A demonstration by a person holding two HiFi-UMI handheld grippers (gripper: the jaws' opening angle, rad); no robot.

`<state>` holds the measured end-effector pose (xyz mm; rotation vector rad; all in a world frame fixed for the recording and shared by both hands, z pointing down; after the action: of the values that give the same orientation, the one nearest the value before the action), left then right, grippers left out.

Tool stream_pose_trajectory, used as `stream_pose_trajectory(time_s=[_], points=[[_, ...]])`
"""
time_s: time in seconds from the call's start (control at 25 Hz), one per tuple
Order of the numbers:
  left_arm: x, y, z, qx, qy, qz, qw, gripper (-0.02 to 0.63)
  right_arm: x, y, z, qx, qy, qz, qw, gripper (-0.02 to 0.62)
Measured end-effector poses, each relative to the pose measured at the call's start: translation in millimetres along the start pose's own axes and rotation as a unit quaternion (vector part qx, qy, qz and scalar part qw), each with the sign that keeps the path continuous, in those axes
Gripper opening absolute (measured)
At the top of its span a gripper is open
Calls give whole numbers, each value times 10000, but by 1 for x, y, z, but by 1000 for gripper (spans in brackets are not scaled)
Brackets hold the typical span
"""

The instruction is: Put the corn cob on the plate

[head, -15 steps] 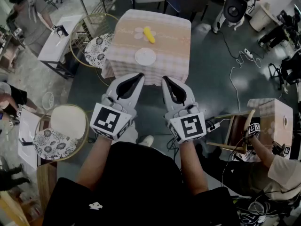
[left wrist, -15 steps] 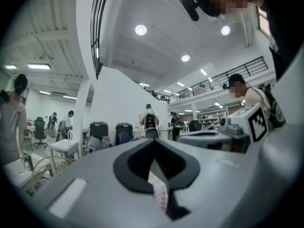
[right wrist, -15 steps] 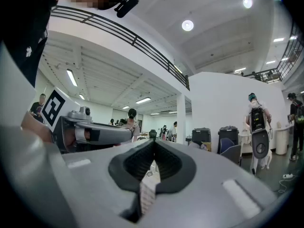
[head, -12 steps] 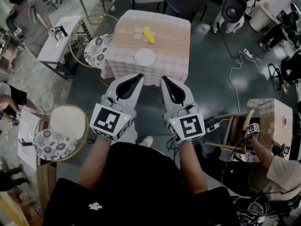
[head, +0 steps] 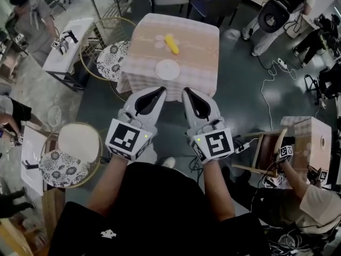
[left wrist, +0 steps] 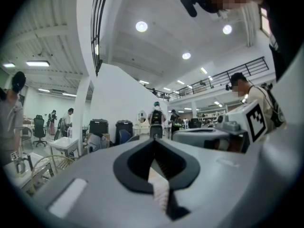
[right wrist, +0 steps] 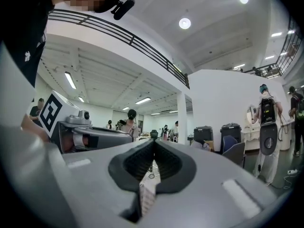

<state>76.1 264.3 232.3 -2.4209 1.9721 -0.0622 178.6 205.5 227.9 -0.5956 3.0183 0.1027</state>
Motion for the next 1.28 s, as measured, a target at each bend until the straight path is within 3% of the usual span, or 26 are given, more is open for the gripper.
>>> stream_pose_trajectory(time_s=[0.68,0.84,1.28], points=[[27,79,1,-4,-10,-256,9997,5,80,-10,-3,-42,105,-205,9997,0],[28,95,5,-201,7,-305,9993,5,95,-7,-2,-67,133,-287,9995,0],[29,127,-7,-266,-115,-569,9980,5,117,4,-9,-191,177,-553,9981,0]])
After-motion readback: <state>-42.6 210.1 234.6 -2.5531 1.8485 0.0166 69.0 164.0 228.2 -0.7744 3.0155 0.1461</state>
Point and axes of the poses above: the fingertips, and each gripper's own axes: x forward along the fingers, y to its left, z out of its top, the point moved 5 cm from there along -x, backward along the fingers, and after that the axes turned 1 degree about -y, right-handed, at the moved point
